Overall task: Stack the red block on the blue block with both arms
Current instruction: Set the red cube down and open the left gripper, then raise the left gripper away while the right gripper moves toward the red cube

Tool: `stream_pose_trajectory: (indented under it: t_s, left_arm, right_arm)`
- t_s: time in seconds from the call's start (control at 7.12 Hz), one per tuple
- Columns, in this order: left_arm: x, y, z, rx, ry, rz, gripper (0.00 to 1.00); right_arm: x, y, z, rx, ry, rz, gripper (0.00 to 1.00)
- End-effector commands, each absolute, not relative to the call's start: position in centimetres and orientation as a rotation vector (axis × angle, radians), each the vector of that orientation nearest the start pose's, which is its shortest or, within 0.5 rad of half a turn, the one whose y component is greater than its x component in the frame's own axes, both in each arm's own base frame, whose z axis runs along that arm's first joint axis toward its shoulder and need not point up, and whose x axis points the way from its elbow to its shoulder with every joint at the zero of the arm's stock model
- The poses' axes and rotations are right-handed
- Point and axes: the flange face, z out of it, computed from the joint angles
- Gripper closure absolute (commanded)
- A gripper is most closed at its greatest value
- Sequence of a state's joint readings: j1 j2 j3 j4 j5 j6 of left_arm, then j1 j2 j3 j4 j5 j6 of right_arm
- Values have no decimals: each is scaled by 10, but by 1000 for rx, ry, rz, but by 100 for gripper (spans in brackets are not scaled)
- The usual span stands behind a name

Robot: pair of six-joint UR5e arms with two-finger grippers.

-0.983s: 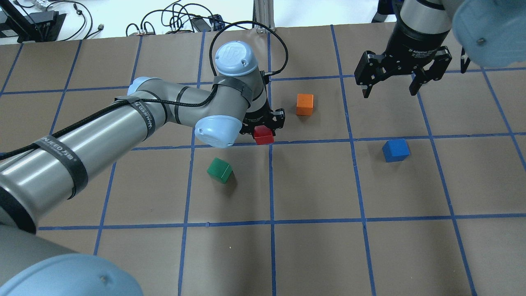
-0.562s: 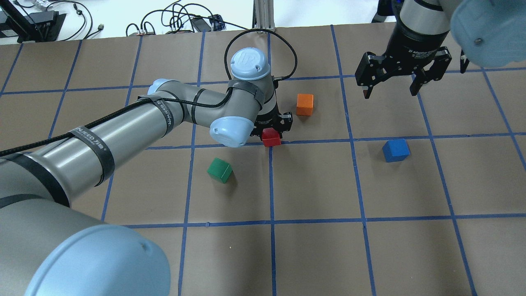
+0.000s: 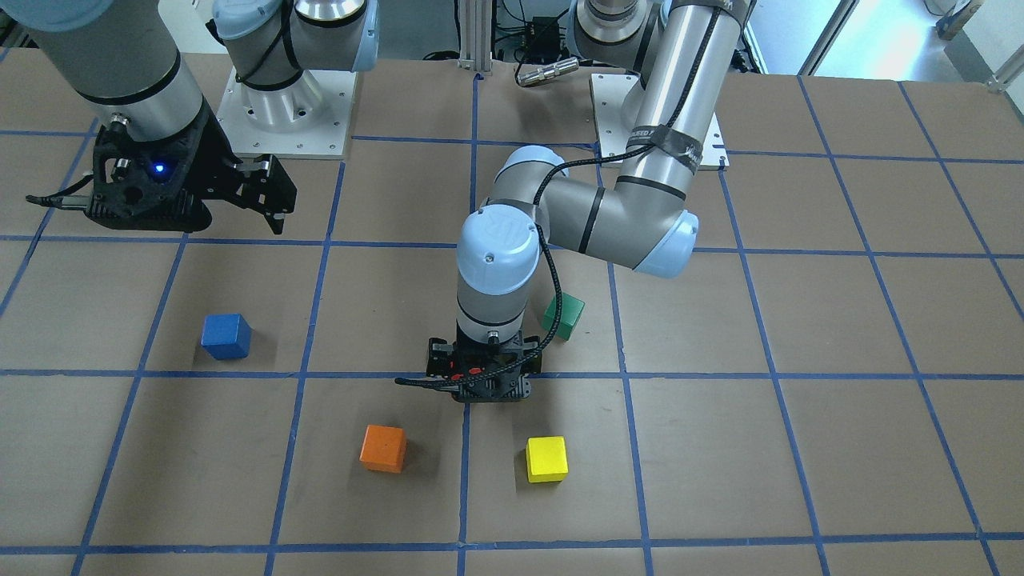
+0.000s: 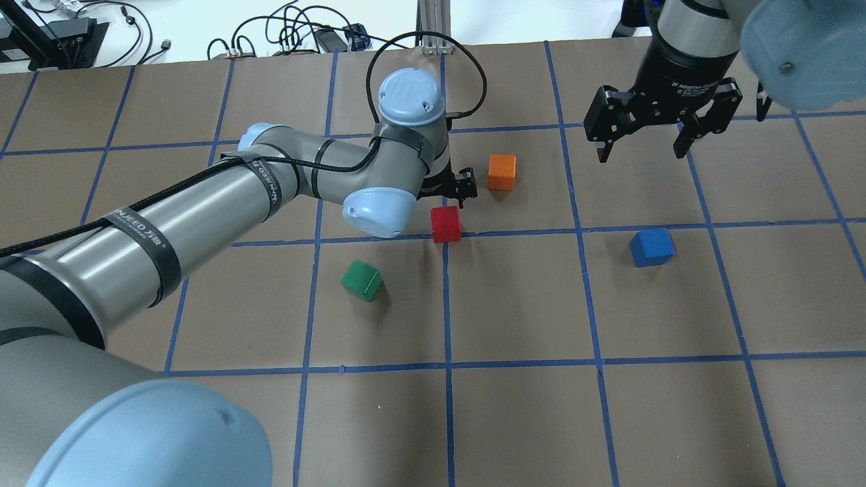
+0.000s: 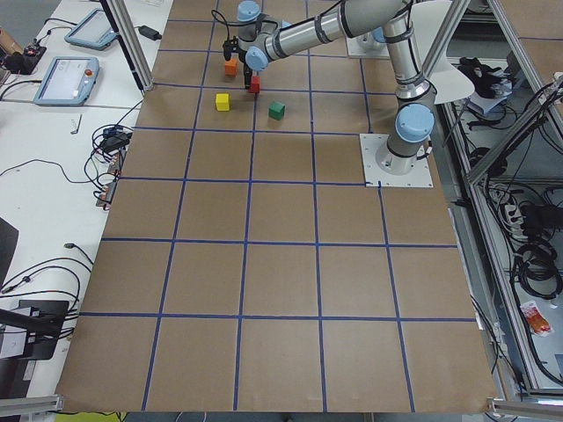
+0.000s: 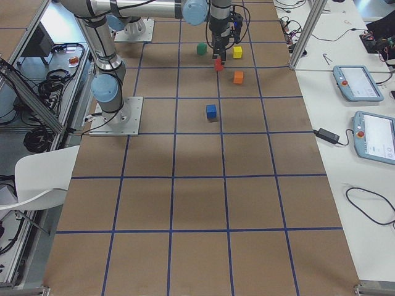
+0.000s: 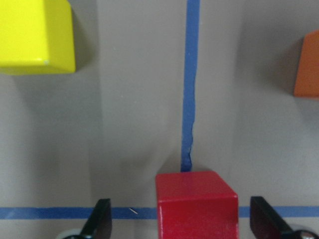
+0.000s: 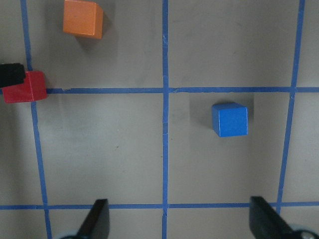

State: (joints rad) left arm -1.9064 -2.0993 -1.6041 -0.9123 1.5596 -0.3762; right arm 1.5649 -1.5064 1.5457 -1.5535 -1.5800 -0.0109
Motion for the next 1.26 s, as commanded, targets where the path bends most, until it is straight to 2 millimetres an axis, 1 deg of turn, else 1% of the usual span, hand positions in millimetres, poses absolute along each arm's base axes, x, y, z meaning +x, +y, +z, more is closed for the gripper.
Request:
stream_pose_trajectory:
  t_s: [0.0,0.14,0.28,0.42,0.56,0.7,0.84,0.98,1.12]
  left_arm:
    - [-276,-581,291,65,3162,-70,0]
    - [-228,-580,332,126,3158,-53,0]
    - [-185,-572,370,205,3151,-48,0]
    - [-151,-558,404,223,3147,-52,0]
    - [-131,-538,433,273,3143,-39,0]
    - [-122,-520,459,271,3142,-58,0]
    - [-120,-503,477,271,3141,-65,0]
    - [-117,-495,493,260,3144,-117,0]
    - [-117,-497,505,248,3181,-173,0]
  right_arm:
    - [131,-518,448,-5,3143,132,0]
    - [133,-522,449,-5,3147,83,0]
    - [139,-533,441,-24,3146,53,0]
    - [158,-546,425,-72,3141,20,0]
    - [194,-556,411,-103,3135,-64,0]
    - [227,-564,388,-137,3128,-100,0]
    - [254,-572,364,-175,3119,-134,0]
    - [282,-574,334,-75,3122,-97,0]
    - [307,-579,309,-63,3103,-140,0]
